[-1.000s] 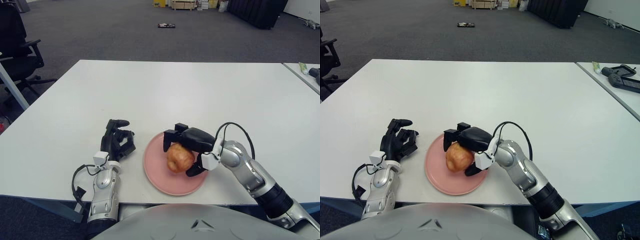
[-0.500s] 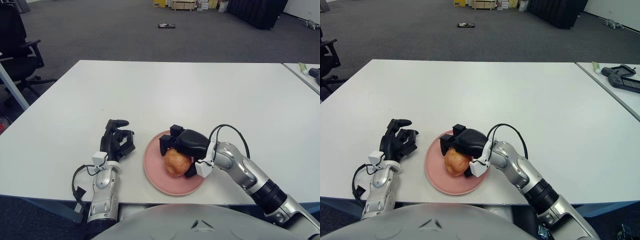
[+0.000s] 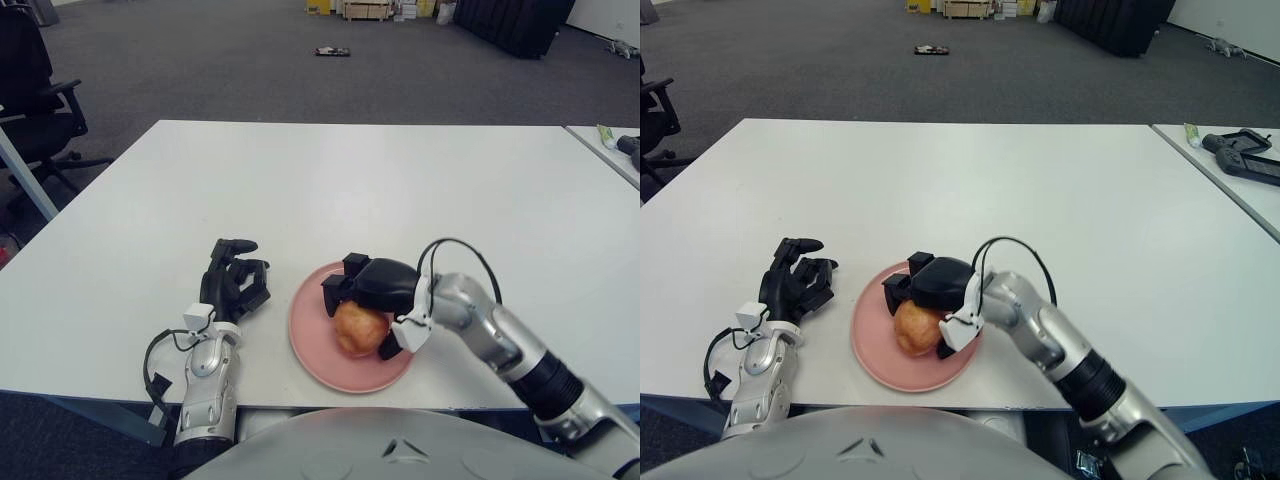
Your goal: Put the apple into the plate.
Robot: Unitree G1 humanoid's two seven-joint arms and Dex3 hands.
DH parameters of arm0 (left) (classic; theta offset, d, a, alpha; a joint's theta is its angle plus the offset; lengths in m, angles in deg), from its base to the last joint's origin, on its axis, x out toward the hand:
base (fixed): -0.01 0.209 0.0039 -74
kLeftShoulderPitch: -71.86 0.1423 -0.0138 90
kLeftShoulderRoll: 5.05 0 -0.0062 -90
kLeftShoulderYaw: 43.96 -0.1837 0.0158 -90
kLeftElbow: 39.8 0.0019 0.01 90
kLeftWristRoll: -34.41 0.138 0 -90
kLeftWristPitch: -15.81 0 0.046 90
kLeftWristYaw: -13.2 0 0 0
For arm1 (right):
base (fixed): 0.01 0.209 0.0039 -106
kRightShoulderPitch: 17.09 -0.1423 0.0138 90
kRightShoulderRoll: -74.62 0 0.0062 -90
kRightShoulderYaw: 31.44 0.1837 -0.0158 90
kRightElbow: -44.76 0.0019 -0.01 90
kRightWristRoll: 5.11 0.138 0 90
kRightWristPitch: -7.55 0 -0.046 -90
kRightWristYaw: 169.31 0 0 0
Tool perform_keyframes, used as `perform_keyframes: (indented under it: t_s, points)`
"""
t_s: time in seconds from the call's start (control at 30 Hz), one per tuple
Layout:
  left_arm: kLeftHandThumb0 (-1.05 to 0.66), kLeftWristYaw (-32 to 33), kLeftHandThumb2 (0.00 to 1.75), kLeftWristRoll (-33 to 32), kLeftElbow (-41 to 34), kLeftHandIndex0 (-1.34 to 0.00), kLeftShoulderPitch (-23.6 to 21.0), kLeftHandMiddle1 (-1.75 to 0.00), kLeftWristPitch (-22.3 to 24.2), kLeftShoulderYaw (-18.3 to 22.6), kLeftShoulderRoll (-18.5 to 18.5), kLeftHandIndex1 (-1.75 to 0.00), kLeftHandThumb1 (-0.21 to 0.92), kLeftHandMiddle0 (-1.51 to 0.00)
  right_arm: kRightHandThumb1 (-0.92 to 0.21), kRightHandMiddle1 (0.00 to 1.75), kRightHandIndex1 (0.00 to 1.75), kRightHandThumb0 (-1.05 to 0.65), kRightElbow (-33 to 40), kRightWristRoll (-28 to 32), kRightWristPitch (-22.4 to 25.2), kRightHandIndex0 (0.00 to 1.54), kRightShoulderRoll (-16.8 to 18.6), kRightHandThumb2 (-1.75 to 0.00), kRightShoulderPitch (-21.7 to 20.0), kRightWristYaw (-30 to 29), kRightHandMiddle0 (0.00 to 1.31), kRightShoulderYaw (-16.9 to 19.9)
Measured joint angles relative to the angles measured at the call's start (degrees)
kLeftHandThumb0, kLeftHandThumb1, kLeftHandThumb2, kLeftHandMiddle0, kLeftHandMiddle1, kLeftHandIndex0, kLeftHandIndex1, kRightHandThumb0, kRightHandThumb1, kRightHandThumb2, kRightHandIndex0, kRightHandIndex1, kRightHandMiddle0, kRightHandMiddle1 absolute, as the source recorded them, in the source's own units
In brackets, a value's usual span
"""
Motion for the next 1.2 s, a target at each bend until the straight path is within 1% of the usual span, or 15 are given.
perform_keyframes:
  t_s: [0.03,0.1,0.2,0.37,0.47,0.6,0.77,0.87,1.0,1.1,1.2]
  points:
    - [0.0,0.0,1.0,0.0,0.0,-0.32,0.0,-1.57,0.0,0.0,0.0,-1.75,0.54,-0.48,-0.54,0.18,0.09,-0.86,0.1,0.3,-0.2,0.01,-0.3,-0.71,0.0,0.4,0.0,0.1]
    - [0.0,0.0,1.01,0.0,0.0,-0.31,0.0,-1.58,-0.1,0.0,0.0,-1.75,0.54,-0.48,-0.56,0.09,0.04,-0.9,0.3,1.6,-0.8,0.0,-1.0,-0.65,0.1,0.9,0.0,0.3]
    - [0.0,0.0,1.01,0.0,0.0,-0.31,0.0,-1.59,0.0,0.0,0.0,-1.75,0.54,-0.48,-0.58,0.03,0.01,-0.94,0.5,3.3,-1.5,0.0,-1.6,-0.58,0.3,1.7,0.0,0.5]
    - [0.0,0.0,1.02,0.2,0.0,-0.3,0.0,-1.59,0.2,-0.1,-0.2,-1.75,0.54,-0.48,-0.64,0.0,0.0,-1.01,1.8,7.5,-1.6,0.0,-2.6,-0.45,0.2,4.2,0.0,1.7]
    - [0.0,0.0,1.01,0.2,0.0,-0.3,0.0,-1.58,0.2,-0.1,-0.3,-1.75,0.54,-0.49,-0.67,0.0,0.0,-1.03,2.2,10.9,-1.5,0.0,-3.5,-0.41,-0.7,6.2,0.0,2.9]
    - [0.0,0.0,1.01,0.2,0.0,-0.3,0.0,-1.59,0.2,-0.1,-0.3,-1.75,0.54,-0.49,-0.68,0.0,0.0,-1.04,2.5,13.5,-1.4,0.0,-4.0,-0.38,-2.0,7.4,0.0,4.3]
    - [0.0,0.0,1.01,0.3,0.0,-0.29,0.0,-1.58,0.0,-0.1,-0.3,-1.75,0.54,-0.49,-0.69,0.0,0.0,-1.02,3.1,16.8,-1.3,0.0,-4.0,-0.37,-1.9,7.7,0.0,5.8]
    - [0.0,0.0,1.01,0.4,0.0,-0.29,0.0,-1.57,0.0,-0.1,-0.3,-1.75,0.54,-0.51,-0.69,0.0,0.0,-1.01,3.8,20.2,-1.3,0.0,-4.1,-0.36,-1.2,7.7,0.0,8.0]
    - [0.0,0.0,1.02,0.3,0.0,-0.28,0.1,-1.6,0.0,0.0,-0.3,-1.75,0.54,-0.5,-0.68,0.0,0.0,-0.99,5.0,26.1,-0.1,0.0,-5.0,-0.35,-0.2,7.7,0.0,12.4]
    - [-0.01,0.0,1.05,0.3,-0.1,-0.27,0.1,-1.67,0.0,-0.1,-0.3,-1.75,0.53,-0.46,-0.68,0.0,0.0,-0.99,6.2,32.2,2.7,0.0,-6.0,-0.35,1.0,7.4,0.0,17.7]
    - [-0.01,0.0,1.07,0.3,-0.1,-0.28,0.2,-1.71,0.0,-0.1,-0.3,-1.75,0.53,-0.44,-0.68,0.0,0.0,-0.99,7.6,36.5,5.7,0.0,-6.0,-0.36,2.7,5.6,0.0,22.1]
